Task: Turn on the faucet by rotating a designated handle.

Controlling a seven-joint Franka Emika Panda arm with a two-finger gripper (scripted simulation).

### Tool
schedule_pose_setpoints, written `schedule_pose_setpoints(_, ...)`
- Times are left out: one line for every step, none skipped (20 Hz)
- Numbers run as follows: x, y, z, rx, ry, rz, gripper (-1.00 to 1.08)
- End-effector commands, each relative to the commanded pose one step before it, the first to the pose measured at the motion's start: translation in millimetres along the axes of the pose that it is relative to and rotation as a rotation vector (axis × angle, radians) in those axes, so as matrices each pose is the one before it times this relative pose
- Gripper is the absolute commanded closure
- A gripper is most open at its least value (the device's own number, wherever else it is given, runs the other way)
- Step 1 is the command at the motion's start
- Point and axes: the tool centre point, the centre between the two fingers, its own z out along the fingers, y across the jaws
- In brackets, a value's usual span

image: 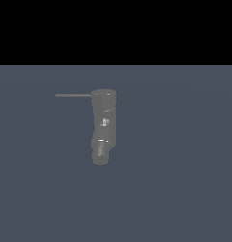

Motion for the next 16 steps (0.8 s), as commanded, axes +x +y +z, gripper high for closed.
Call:
schedule_pose_setpoints(3.11, -11.90, 9.99, 0.00150, -0.00112, 0.05423, 1.08)
schedule_pose_setpoints(1.26, -4.75, 3.91, 0.00048, -0.00043, 0.02113, 1.08)
schedule_pose_setpoints(1.26, -4.77, 3.92, 0.00049, -0.00043, 0.02113, 1.08)
schedule_pose_setpoints(1.27, -4.78, 3.92, 0.00050, -0.00044, 0.02115, 1.08)
schedule_pose_setpoints(1.28, -4.79, 3.92, 0.00051, -0.00044, 0.02116, 1.08)
schedule_pose_setpoints(1.28, -4.80, 3.92, 0.00053, -0.00045, 0.02116, 1.08)
schedule_pose_setpoints(1.29, -4.81, 3.92, 0.00054, -0.00046, 0.02115, 1.08)
schedule_pose_setpoints(1.29, -4.81, 3.92, 0.00055, -0.00046, 0.02115, 1.08)
schedule_pose_setpoints(1.30, -4.81, 3.92, 0.00056, -0.00047, 0.02113, 1.08)
schedule_pose_setpoints(1.30, -4.81, 3.91, 0.00057, -0.00047, 0.02111, 1.08)
schedule_pose_setpoints(1.31, -4.81, 3.90, 0.00058, -0.00048, 0.02107, 1.08)
schedule_pose_setpoints(1.31, -4.81, 3.89, 0.00059, -0.00048, 0.02103, 1.08)
schedule_pose_setpoints(1.31, -4.80, 3.88, 0.00060, -0.00049, 0.02098, 1.08)
schedule_pose_setpoints(1.31, -4.80, 3.87, 0.00060, -0.00049, 0.02091, 1.08)
schedule_pose_setpoints(1.32, -4.78, 3.85, 0.00061, -0.00049, 0.02085, 1.08)
schedule_pose_setpoints(1.32, -4.77, 3.83, 0.00062, -0.00049, 0.02076, 1.08)
